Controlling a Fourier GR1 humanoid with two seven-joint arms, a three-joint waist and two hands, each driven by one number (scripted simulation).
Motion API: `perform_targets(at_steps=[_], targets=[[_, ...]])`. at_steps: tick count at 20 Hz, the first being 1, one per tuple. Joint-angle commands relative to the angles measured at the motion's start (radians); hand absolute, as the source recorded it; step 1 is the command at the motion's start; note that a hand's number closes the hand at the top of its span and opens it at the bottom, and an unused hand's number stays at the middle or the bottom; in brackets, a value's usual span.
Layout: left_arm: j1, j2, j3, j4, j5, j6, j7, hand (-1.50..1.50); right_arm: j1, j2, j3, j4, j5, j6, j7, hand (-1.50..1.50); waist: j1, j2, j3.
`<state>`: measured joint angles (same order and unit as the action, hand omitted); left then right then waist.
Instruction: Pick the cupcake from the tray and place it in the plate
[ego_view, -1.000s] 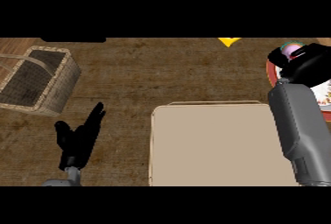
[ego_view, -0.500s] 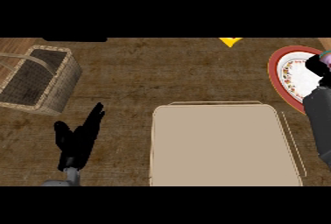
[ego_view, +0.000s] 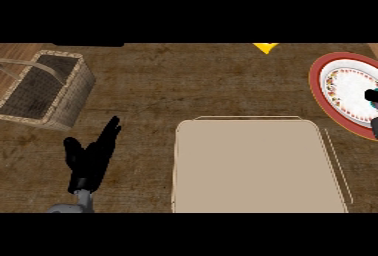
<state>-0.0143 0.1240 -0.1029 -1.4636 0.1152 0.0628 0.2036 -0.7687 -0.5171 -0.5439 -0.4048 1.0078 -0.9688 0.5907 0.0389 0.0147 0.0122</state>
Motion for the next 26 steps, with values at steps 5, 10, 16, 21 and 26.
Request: perform_targets(at_steps=[5, 10, 16, 21, 26], targets=[[0.015, -0.022, -0.019, 0.017, -0.013, 0.011, 0.014, 0.0, 0.043, -0.01, -0.133, -0.014, -0.271, 0.125, -0.383, -1.5, 0.003, 0.011, -0.001], [0.017, -0.017, -0.018, 0.009, -0.008, 0.001, 0.028, 0.0, 0.027, 0.009, -0.227, -0.127, -0.422, 0.054, -0.599, -1.5, -0.003, 0.005, -0.002], [-0.021, -0.024, 0.006, 0.048, -0.008, 0.011, 0.024, 0.0, 0.092, 0.017, -0.362, -0.146, -0.651, 0.132, -0.839, -1.5, -0.02, -0.002, -0.007], [0.05, -0.028, 0.011, 0.038, -0.007, 0.003, -0.021, 0.0, 0.194, 0.082, -0.392, -0.206, -0.794, 0.34, -0.973, -1.5, -0.038, -0.013, -0.011], [0.087, -0.025, -0.005, -0.044, -0.024, 0.023, 0.051, 0.0, 0.321, 0.138, -0.331, -0.343, -0.832, 0.492, -0.948, -1.5, -0.054, -0.022, -0.013]])
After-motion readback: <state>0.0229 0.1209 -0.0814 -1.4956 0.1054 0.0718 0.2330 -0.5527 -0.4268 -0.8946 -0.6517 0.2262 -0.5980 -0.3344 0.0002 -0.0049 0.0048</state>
